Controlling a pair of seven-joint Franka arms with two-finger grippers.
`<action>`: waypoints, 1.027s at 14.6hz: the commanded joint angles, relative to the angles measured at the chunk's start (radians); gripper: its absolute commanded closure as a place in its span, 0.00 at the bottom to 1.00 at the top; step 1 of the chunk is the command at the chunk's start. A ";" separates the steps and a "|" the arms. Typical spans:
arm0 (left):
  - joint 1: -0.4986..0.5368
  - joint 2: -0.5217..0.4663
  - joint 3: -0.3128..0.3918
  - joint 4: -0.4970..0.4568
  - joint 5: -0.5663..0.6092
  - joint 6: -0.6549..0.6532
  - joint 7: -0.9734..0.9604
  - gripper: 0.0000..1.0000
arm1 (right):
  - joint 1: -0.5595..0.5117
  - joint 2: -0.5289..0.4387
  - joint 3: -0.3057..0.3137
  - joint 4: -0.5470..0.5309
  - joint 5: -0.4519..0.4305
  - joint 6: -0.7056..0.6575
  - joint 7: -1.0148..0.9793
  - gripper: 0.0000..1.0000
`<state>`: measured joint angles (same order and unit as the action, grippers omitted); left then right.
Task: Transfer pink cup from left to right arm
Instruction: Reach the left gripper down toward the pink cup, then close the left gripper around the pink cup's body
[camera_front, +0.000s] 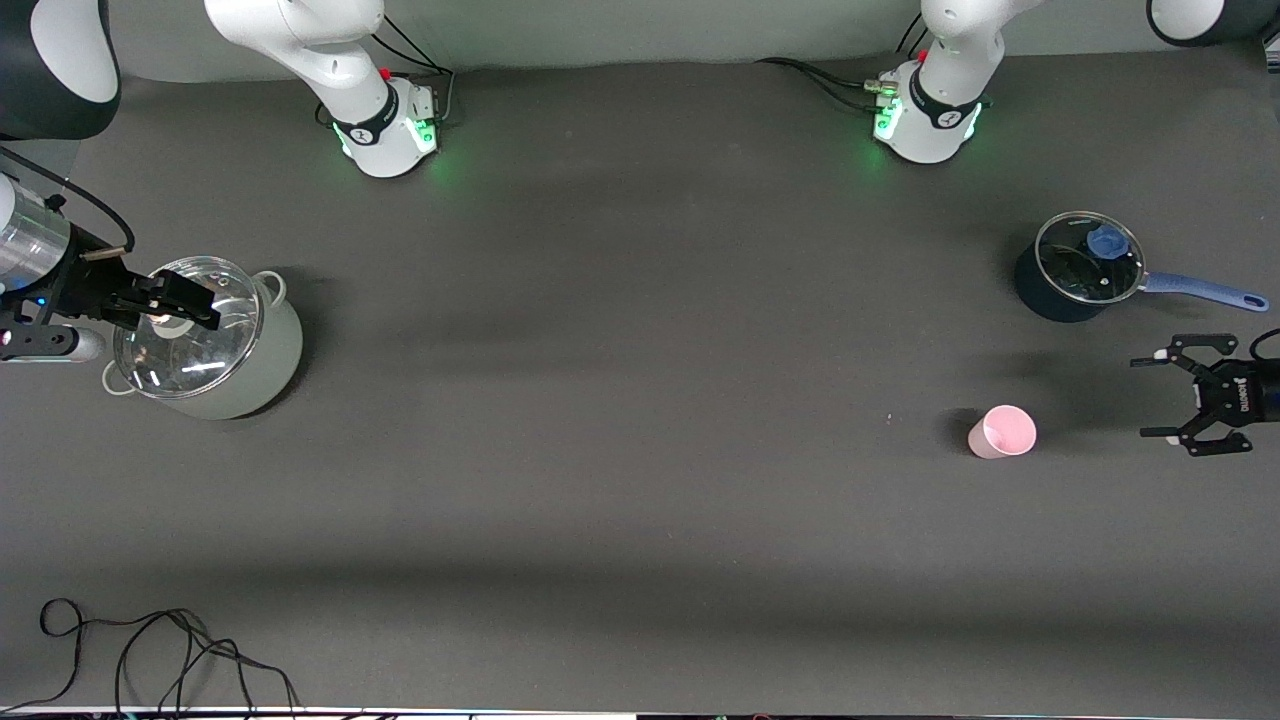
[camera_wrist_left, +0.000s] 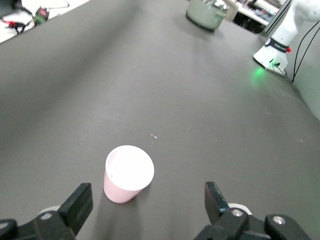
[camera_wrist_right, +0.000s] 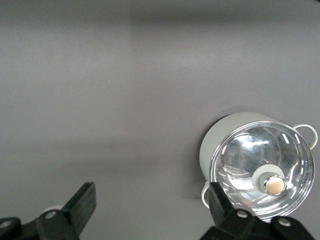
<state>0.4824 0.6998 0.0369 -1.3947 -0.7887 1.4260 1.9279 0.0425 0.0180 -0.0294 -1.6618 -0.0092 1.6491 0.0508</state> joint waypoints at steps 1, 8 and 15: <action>-0.010 0.058 -0.009 -0.041 -0.107 0.062 0.182 0.00 | 0.002 -0.027 0.000 -0.027 0.002 0.015 0.023 0.00; -0.016 0.190 -0.022 -0.058 -0.219 0.232 0.492 0.00 | 0.002 -0.029 0.000 -0.027 0.002 0.012 0.023 0.00; -0.010 0.222 -0.022 -0.139 -0.279 0.268 0.652 0.00 | 0.002 -0.032 0.000 -0.029 0.002 0.009 0.023 0.00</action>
<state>0.4701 0.9392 0.0124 -1.4908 -1.0424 1.6876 2.5385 0.0425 0.0141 -0.0294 -1.6622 -0.0092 1.6490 0.0531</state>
